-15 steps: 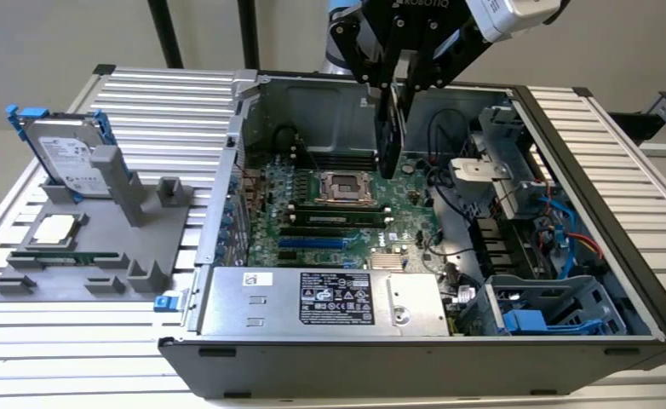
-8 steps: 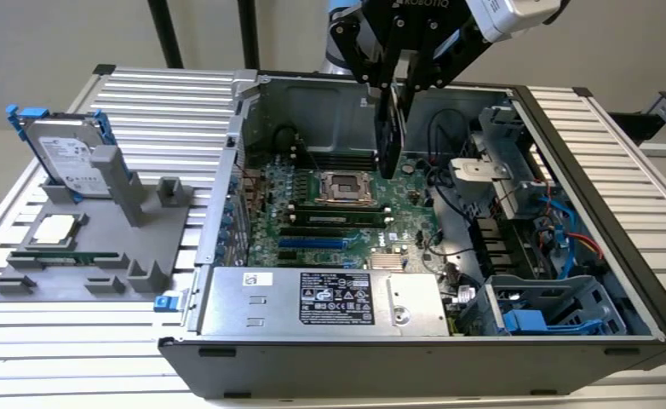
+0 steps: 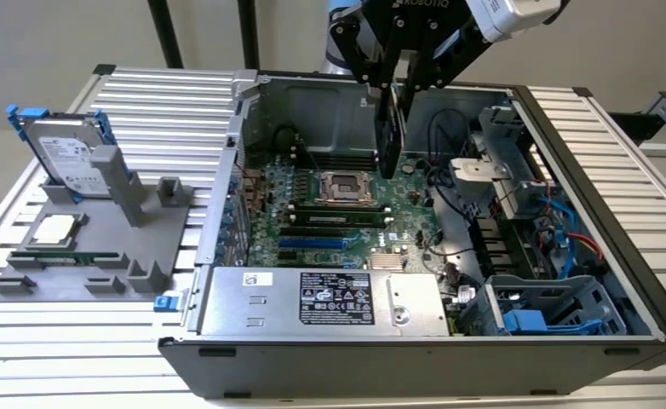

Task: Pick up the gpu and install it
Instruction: 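Insert the gpu into the slot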

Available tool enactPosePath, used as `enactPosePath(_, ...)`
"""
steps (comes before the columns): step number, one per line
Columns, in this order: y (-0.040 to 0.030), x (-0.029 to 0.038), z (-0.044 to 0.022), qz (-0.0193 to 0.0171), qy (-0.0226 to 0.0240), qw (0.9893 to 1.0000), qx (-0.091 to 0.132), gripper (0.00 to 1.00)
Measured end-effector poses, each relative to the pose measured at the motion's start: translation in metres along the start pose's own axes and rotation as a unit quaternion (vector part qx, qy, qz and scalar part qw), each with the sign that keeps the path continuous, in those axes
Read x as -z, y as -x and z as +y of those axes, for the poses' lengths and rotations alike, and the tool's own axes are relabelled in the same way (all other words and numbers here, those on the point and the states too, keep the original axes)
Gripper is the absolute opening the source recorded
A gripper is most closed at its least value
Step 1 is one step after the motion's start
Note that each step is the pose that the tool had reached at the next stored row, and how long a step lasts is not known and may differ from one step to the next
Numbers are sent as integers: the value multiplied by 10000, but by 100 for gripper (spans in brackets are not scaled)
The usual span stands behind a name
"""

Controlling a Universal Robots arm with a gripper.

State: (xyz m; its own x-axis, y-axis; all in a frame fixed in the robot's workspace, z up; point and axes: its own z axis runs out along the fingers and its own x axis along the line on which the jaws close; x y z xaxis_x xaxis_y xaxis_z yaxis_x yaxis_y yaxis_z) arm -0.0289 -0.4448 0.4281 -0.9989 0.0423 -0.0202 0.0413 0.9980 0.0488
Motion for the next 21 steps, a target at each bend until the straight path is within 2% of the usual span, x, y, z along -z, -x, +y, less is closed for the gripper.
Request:
enactPosePath(9,0,0,0,7,3,9999,146,0)
enactPosePath(21,0,0,0,20,9,9991,419,0)
